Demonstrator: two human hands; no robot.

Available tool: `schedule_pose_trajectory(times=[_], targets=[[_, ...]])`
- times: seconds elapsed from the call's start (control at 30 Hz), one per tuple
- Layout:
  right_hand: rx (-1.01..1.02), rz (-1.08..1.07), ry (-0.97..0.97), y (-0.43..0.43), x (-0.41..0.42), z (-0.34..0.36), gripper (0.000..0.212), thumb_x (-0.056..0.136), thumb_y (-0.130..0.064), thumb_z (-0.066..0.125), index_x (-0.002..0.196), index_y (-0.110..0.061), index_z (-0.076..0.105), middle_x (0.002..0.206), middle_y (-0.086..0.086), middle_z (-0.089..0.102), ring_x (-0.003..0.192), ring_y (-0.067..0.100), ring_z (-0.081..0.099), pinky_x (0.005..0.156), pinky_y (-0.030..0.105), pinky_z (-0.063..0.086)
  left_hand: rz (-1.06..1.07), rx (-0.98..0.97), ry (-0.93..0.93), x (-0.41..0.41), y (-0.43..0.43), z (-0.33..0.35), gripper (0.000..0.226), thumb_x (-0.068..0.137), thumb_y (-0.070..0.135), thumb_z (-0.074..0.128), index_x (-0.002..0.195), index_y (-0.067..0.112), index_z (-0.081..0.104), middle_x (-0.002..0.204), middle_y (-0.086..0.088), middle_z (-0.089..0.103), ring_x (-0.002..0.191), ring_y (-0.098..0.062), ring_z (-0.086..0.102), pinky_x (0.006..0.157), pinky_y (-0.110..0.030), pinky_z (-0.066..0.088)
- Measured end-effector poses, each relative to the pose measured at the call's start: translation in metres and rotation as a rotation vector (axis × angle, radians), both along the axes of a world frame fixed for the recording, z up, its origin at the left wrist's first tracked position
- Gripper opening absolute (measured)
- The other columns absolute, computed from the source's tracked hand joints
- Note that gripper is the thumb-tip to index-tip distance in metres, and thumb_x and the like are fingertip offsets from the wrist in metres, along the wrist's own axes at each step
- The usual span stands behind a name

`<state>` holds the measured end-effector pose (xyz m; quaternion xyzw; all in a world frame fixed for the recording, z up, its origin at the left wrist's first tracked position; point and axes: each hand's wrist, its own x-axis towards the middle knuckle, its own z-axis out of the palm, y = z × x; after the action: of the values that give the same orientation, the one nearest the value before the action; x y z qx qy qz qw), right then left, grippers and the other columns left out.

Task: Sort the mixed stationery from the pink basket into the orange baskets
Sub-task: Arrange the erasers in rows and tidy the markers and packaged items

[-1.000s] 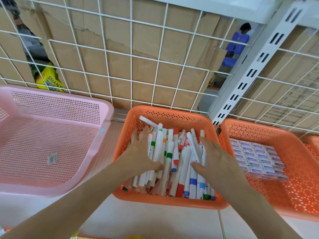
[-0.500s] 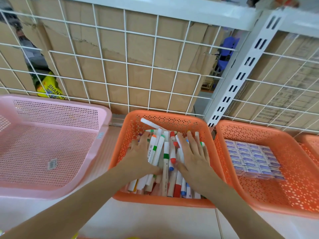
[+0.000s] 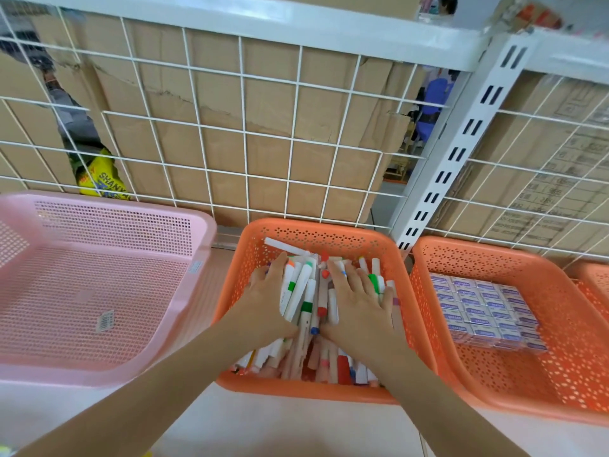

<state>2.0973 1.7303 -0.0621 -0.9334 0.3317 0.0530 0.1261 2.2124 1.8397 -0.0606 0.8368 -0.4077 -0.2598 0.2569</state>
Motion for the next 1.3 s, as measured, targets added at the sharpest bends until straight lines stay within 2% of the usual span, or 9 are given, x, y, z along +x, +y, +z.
schedule_pose_trajectory(times=[0.13,0.33,0.43,0.57,0.77,0.9,1.0,1.17,1.3], targets=[[0.057,0.051,-0.011,-0.001,0.003,0.0,0.085,0.091,-0.039,0.051,0.148,-0.033,-0.012,0.158,-0.001,-0.01,0.145,0.018,-0.012,0.114,0.059,-0.003,-0.043,0.058,-0.064,0.0,0.005,0.003,0.106,0.077,0.025,0.07,0.148,0.029,-0.008,0.157,-0.002,-0.008,0.145,-0.026,-0.001,0.115,-0.043,0.014],[0.176,0.066,-0.108,-0.011,-0.007,-0.001,0.078,0.097,-0.039,0.042,0.147,-0.029,-0.017,0.158,-0.003,-0.014,0.144,0.014,-0.017,0.114,0.045,-0.01,-0.015,0.029,-0.201,-0.008,-0.01,0.004,0.097,0.081,0.047,0.061,0.148,0.029,-0.008,0.156,0.003,-0.014,0.144,-0.022,-0.011,0.115,-0.044,0.005],[0.151,0.073,-0.088,-0.015,-0.01,-0.001,0.081,0.096,-0.043,0.042,0.146,-0.026,-0.019,0.157,0.002,-0.018,0.143,0.018,-0.019,0.116,0.04,-0.009,-0.024,0.115,-0.312,-0.015,-0.018,-0.004,0.106,0.077,0.056,0.062,0.147,0.029,-0.013,0.155,0.001,-0.019,0.144,-0.027,-0.011,0.113,-0.05,0.012],[0.123,0.052,-0.063,-0.015,-0.011,0.002,0.084,0.095,-0.04,0.046,0.147,-0.022,-0.018,0.156,0.004,-0.021,0.143,0.021,-0.021,0.115,0.039,-0.01,-0.014,0.114,-0.345,-0.014,-0.022,-0.004,0.114,0.07,0.044,0.073,0.146,0.031,-0.01,0.153,0.0,-0.023,0.14,-0.035,0.009,0.104,-0.05,0.032],[0.083,0.087,-0.095,-0.015,-0.017,-0.003,0.086,0.095,-0.035,0.047,0.146,-0.021,-0.02,0.154,0.004,-0.027,0.14,0.02,-0.029,0.112,0.031,-0.015,0.052,0.069,-0.179,-0.003,-0.015,0.0,0.119,0.067,0.036,0.079,0.147,0.028,-0.009,0.152,-0.007,-0.012,0.135,-0.042,0.023,0.106,-0.044,0.035],[0.13,0.108,-0.107,-0.016,-0.02,-0.002,0.088,0.093,-0.037,0.052,0.147,-0.026,-0.017,0.153,0.002,-0.028,0.14,0.017,-0.028,0.113,0.032,-0.012,0.09,0.058,-0.066,0.005,-0.009,-0.001,0.12,0.066,0.034,0.081,0.148,0.026,-0.006,0.152,-0.01,-0.005,0.13,-0.036,0.035,0.101,-0.036,0.036],[0.19,0.101,-0.104,-0.014,-0.023,0.001,0.09,0.092,-0.036,0.054,0.147,-0.027,-0.017,0.153,-0.002,-0.03,0.139,0.015,-0.029,0.115,0.034,-0.012,0.079,0.081,0.049,0.01,-0.01,-0.003,0.121,0.066,0.032,0.081,0.148,0.025,-0.008,0.151,-0.013,0.008,0.131,-0.032,0.035,0.099,-0.034,0.036],[0.088,0.029,-0.161,-0.012,-0.029,0.005,0.091,0.091,-0.038,0.054,0.146,-0.028,-0.019,0.153,-0.002,-0.03,0.133,0.016,-0.036,0.11,0.035,-0.019,0.127,0.054,0.273,0.016,-0.009,-0.011,0.13,0.058,0.039,0.084,0.148,0.023,-0.008,0.14,-0.004,0.041,0.122,-0.025,0.045,0.103,-0.033,0.035],[0.166,-0.044,-0.212,-0.017,-0.032,0.011,0.096,0.09,-0.039,0.058,0.147,-0.024,-0.018,0.153,-0.001,-0.028,0.139,0.02,-0.029,0.113,0.032,-0.012,0.162,0.011,0.349,0.017,-0.01,-0.016,0.114,0.07,0.025,0.081,0.149,0.02,-0.002,0.146,-0.005,0.034,0.128,-0.024,0.04,0.098,-0.028,0.033]])
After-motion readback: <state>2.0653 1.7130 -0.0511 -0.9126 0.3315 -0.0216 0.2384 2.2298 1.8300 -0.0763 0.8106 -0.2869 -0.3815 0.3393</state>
